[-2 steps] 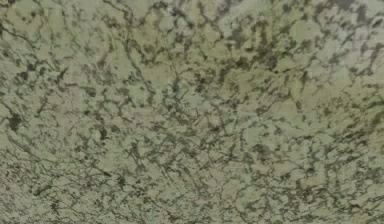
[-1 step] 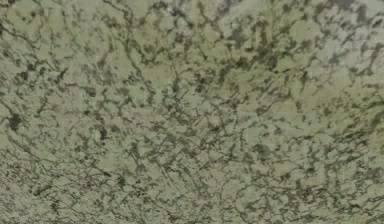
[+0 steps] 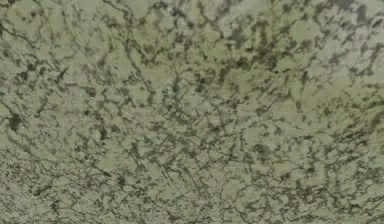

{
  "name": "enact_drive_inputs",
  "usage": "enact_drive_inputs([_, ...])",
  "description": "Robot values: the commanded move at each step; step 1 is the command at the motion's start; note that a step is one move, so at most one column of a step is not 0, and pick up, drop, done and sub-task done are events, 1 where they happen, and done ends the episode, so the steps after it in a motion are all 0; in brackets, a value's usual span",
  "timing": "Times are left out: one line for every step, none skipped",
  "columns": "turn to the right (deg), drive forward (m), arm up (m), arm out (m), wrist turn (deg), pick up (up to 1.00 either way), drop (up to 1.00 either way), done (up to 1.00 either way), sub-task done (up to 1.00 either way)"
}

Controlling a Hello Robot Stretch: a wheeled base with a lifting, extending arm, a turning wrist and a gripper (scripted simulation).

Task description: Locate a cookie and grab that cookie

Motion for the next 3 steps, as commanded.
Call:
enact_drive_inputs([0.0, 0.0, 0.0, 0.0, 45.0, 0.0, 0.0, 0.0, 0.0])
enact_drive_inputs([0.0, 0.0, 0.0, 0.0, 45.0, 0.0, 0.0, 0.0, 0.0])
enact_drive_inputs([0.0, 0.0, 0.0, 0.0, 9.0, 0.0, 0.0, 0.0, 0.0])
